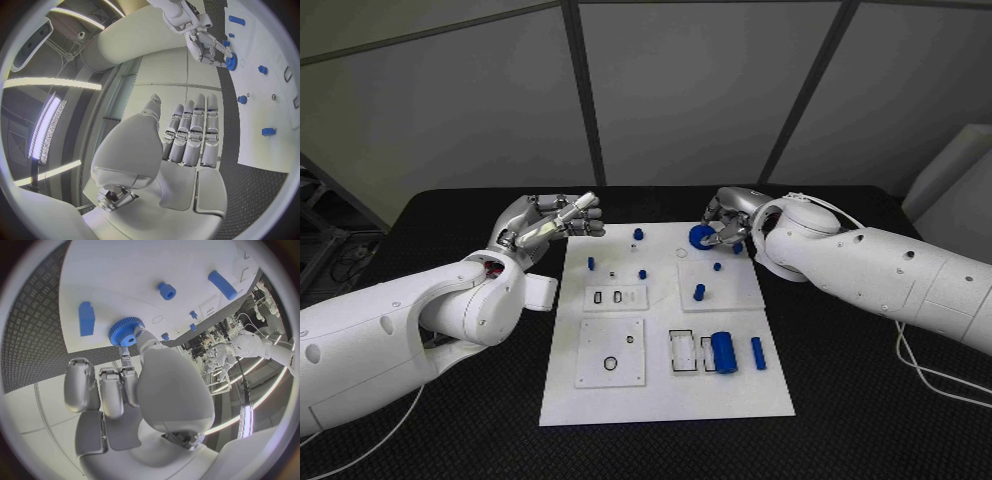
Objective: Assemble the parts on the task board
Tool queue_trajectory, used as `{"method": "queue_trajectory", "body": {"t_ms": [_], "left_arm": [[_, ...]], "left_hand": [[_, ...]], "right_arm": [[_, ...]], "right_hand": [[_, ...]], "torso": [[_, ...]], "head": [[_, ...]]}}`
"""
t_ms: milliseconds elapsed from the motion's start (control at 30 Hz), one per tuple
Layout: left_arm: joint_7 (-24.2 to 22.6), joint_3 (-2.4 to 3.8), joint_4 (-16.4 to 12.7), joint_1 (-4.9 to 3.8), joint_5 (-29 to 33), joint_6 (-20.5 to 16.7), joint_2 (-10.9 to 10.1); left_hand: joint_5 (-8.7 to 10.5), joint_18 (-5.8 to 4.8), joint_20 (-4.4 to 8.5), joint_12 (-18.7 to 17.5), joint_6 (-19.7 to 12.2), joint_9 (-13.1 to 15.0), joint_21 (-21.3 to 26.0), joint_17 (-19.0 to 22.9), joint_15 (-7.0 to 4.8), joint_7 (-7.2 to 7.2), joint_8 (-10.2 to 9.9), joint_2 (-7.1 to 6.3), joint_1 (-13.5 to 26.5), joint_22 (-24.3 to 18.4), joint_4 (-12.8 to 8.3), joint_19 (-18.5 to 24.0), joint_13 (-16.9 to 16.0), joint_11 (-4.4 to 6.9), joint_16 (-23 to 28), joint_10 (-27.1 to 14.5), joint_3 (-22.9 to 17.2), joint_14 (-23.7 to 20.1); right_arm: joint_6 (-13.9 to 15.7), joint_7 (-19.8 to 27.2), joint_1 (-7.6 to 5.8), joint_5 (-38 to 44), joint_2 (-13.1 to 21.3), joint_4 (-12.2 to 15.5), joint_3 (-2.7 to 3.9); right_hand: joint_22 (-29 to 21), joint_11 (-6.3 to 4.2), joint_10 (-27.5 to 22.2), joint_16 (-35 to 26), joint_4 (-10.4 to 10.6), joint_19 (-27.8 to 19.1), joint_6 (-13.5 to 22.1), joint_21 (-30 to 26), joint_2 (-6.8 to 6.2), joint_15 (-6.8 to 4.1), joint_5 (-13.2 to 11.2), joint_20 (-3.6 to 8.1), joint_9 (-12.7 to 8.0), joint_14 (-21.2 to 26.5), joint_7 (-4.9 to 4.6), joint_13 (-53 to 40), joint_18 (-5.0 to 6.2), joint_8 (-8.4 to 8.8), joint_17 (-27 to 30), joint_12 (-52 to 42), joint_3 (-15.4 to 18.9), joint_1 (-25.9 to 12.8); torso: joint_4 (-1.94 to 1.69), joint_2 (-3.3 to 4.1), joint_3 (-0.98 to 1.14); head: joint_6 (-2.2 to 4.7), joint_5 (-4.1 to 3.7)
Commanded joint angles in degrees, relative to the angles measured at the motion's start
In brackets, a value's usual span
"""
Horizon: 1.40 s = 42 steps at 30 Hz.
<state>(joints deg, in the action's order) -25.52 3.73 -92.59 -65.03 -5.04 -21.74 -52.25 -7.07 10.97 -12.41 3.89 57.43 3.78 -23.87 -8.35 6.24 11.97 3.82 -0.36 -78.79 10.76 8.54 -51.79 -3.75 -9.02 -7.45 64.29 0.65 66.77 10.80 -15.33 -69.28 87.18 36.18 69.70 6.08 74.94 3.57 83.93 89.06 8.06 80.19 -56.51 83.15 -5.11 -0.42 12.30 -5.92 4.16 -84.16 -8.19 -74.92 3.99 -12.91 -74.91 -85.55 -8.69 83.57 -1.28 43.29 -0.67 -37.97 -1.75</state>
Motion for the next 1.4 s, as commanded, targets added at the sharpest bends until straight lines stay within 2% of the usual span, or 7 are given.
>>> {"method": "queue_trajectory", "body": {"t_ms": [33,200,400,600,700,967,1400], "left_arm": [[-0.08,0.05,-0.04,-0.07,-0.23,0.65,0.03],[-0.04,0.05,-0.03,-0.06,-0.23,0.68,0.04],[-0.02,0.05,-0.05,-0.05,-0.23,0.70,0.05],[-0.03,0.05,0.01,-0.04,-0.23,0.72,0.12],[-0.05,0.05,0.11,-0.04,-0.23,0.70,0.21],[-0.08,0.05,0.27,-0.06,-0.23,0.64,0.45],[-0.11,0.06,0.41,-0.07,-0.23,0.51,0.54]], "left_hand": [[0.26,-0.61,-0.08,-0.14,-0.04,-0.02,-0.08,-0.05,-0.01,0.24,-0.06,0.44,-0.16,-0.07,-0.44,0.44,0.01,0.08,0.30,-0.14,-0.03,-0.44],[0.26,-0.61,-0.08,-0.14,-0.04,-0.02,-0.08,-0.05,-0.01,0.24,-0.06,0.44,-0.16,-0.07,-0.44,0.44,0.01,0.08,0.30,-0.14,-0.03,-0.44],[0.26,-0.61,-0.08,-0.14,-0.04,-0.02,-0.08,-0.05,-0.01,0.24,-0.06,0.44,-0.16,-0.07,-0.44,0.44,0.01,0.08,0.30,-0.14,-0.03,-0.44],[0.26,-0.61,-0.09,-0.15,-0.05,-0.02,-0.09,-0.07,0.00,0.27,-0.07,0.50,-0.20,-0.07,-0.48,0.48,0.02,0.06,0.36,-0.17,-0.04,-0.45],[0.26,-0.61,-0.09,-0.15,-0.05,-0.02,-0.09,-0.07,0.00,0.27,-0.07,0.50,-0.20,-0.07,-0.48,0.48,0.02,0.06,0.36,-0.17,-0.04,-0.45],[0.26,-0.61,-0.09,-0.15,-0.05,-0.02,-0.09,-0.07,0.00,0.27,-0.07,0.50,-0.20,-0.07,-0.48,0.48,0.02,0.06,0.36,-0.17,-0.04,-0.45],[0.26,-0.61,-0.09,-0.15,-0.05,-0.02,-0.09,-0.07,0.00,0.27,-0.07,0.50,-0.20,-0.07,-0.48,0.48,0.02,0.06,0.36,-0.17,-0.04,-0.45]], "right_arm": [[2.58,0.39,0.02,2.27,-0.05,0.49,-0.05],[4.78,1.30,0.04,2.42,0.18,2.64,-0.06],[6.77,0.32,0.05,4.82,0.30,7.21,-0.05],[8.45,-1.51,0.05,8.13,-2.08,9.15,-0.04],[8.63,-1.66,0.04,8.91,-4.20,8.72,-0.05],[7.45,-1.77,0.05,8.96,-8.66,6.03,-0.28],[5.43,-1.62,0.10,8.26,-11.96,2.86,-0.95]], "right_hand": [[0.89,-0.46,2.49,0.22,-0.07,0.26,-1.08,0.41,0.21,-0.41,0.27,0.32,0.13,-5.37,0.36,-10.10,-0.83,0.01,-12.94,-0.32,-0.66,0.67],[1.04,-0.50,2.55,0.24,-0.18,0.34,-1.41,0.48,0.09,-0.45,1.14,0.38,0.03,-5.38,0.41,-10.18,-0.86,0.27,-13.01,-0.37,-1.29,0.21],[1.11,-0.49,2.46,0.22,-0.38,0.37,-1.44,0.51,-0.69,-0.46,1.88,0.41,-0.14,-5.37,0.38,-10.08,-0.87,0.79,-12.96,-0.24,-1.74,-0.44],[1.20,-0.50,2.37,0.22,-0.66,0.42,-1.56,0.54,-0.96,-0.45,2.32,0.42,-0.19,-5.37,0.37,-9.98,-0.89,1.11,-12.97,-0.13,-2.28,-0.50],[1.28,-0.50,2.38,0.22,-0.67,0.47,-1.58,0.58,-0.99,-0.45,2.36,0.42,-0.19,-5.37,0.37,-9.99,-0.91,1.14,-12.96,-0.14,-2.31,-0.53],[1.32,-0.48,2.35,0.22,-0.68,0.49,-1.67,0.59,-1.17,-0.44,2.57,0.42,-0.22,-5.37,0.34,-9.95,-0.92,1.34,-12.95,-0.09,-2.54,-0.83],[1.32,-0.44,2.23,0.20,-0.58,0.48,-1.74,0.58,-1.46,-0.40,2.97,0.39,-0.26,-5.36,0.30,-9.82,-0.91,1.75,-12.92,0.05,-2.86,-1.56]], "torso": [[-0.04,0.02,0.00],[0.05,-0.02,0.03],[0.09,-0.01,0.01],[-0.10,0.01,0.01],[-0.22,0.01,-0.06],[-0.05,0.05,-0.06],[-0.03,0.02,0.01]], "head": [[0.01,0.03],[0.13,0.12],[0.24,0.34],[0.41,0.27],[0.44,0.32],[0.41,0.60],[0.13,0.87]]}}
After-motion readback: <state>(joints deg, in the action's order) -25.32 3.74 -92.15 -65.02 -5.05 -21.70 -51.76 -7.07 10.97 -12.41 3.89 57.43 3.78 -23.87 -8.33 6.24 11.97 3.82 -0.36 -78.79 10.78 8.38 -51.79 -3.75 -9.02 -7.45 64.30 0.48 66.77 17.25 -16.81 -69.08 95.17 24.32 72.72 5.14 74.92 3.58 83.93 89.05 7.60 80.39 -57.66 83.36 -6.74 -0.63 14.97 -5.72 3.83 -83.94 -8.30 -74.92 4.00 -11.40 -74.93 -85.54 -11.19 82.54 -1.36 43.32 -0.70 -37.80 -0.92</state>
